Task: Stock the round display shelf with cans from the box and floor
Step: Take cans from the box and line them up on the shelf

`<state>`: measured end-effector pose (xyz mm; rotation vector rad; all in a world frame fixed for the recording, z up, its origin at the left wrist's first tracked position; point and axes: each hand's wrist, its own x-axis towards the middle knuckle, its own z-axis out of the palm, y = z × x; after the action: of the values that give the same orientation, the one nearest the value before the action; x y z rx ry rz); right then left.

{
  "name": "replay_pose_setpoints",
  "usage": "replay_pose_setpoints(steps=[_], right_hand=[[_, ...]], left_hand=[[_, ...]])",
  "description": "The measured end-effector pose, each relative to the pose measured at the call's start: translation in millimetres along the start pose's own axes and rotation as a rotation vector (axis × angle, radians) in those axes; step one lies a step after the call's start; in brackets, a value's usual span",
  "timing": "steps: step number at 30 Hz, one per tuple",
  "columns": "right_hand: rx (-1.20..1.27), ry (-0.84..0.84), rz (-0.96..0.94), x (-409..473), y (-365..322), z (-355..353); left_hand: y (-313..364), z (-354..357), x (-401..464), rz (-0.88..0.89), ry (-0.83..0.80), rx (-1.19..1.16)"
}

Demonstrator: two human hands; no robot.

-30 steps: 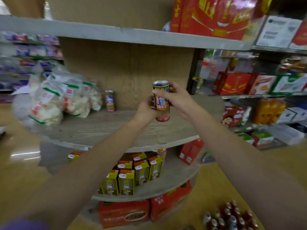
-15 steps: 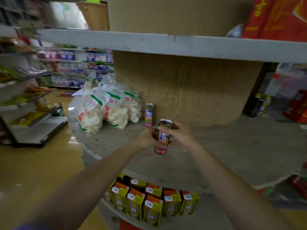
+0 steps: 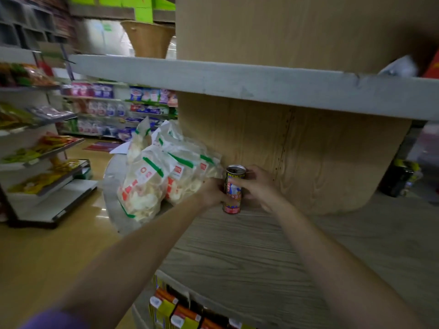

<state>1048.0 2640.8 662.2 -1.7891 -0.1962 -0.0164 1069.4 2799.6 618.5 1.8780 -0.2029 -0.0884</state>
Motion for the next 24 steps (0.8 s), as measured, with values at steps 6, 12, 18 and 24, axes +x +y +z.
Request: replay_pose_setpoints(steps=[6,12,18,24], right_hand=[[-0.084,0.146,0.026,27,11,33],[-0.174,0.239,0.086,45,54,58],[-0.293,0.357,0.168,49,84,69],[-0.338,0.451,0.136,37,75,82]], left_hand=[[-30,-24,32,0.029,-0.113,-0.075],[-63,-27,48,0.052,-0.208,-0.122],[-102,-17,66,0.021,-0.302,-0.201],[-122,-11,77,0.028,-0.306,-0.149]])
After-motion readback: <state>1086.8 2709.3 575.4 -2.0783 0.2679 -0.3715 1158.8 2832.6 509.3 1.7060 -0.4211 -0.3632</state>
